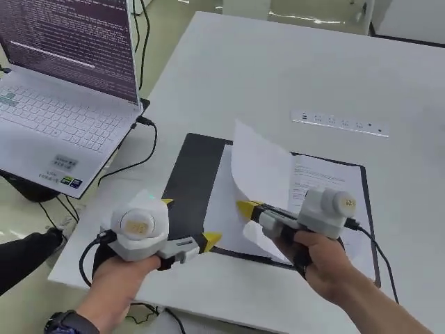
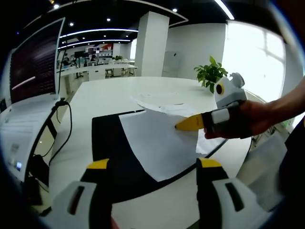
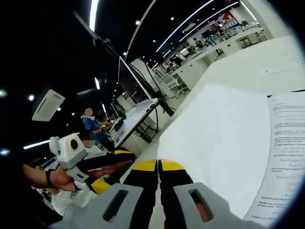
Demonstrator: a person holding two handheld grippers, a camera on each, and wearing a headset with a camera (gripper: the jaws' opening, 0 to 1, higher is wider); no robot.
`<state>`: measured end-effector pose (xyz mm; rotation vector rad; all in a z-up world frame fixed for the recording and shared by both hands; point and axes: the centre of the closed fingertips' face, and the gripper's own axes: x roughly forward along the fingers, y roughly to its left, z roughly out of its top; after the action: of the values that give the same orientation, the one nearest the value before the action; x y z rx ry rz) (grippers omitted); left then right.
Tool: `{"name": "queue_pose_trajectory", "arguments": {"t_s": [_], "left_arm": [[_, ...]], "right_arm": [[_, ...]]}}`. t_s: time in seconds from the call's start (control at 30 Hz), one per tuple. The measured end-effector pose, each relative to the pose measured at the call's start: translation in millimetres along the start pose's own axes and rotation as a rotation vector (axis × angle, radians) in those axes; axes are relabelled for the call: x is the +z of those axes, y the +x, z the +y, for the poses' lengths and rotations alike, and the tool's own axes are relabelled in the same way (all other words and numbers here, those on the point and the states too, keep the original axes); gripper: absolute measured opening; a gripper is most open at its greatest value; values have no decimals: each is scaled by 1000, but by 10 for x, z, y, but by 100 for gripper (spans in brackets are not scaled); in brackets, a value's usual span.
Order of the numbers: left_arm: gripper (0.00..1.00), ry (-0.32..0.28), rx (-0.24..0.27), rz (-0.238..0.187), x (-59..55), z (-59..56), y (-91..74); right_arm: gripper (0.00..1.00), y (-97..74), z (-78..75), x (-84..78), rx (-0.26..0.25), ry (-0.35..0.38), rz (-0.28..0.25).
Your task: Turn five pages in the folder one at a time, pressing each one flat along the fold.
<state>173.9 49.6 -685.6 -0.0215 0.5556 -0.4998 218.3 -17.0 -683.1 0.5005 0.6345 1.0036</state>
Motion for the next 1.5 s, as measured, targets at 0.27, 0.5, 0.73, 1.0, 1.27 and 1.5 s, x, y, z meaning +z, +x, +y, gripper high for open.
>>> {"name": "queue_pose_trajectory", "arguments": {"t_s": [0.27, 0.5, 0.73, 1.0, 1.27, 1.5], "left_arm": [[71, -30, 10, 2, -95, 87, -51], [70, -43, 12, 5, -158, 122, -63], [70, -55, 14, 9, -190, 178, -92], [70, -76, 17, 9, -234, 224, -13], [69, -89, 24, -17, -134, 218, -18], [69, -92, 27, -19, -142, 213, -61]], "right_arm": [[0, 188, -116, -201, -20, 42, 39], [0, 312, -199, -285, -30, 72, 56], [0, 437, -294, -435, -78, 80, 91], [0, 512, -490, -630, -161, 142, 114], [5, 587, -541, -762, -190, 253, 95], [22, 667, -440, -714, -144, 290, 76]]}}
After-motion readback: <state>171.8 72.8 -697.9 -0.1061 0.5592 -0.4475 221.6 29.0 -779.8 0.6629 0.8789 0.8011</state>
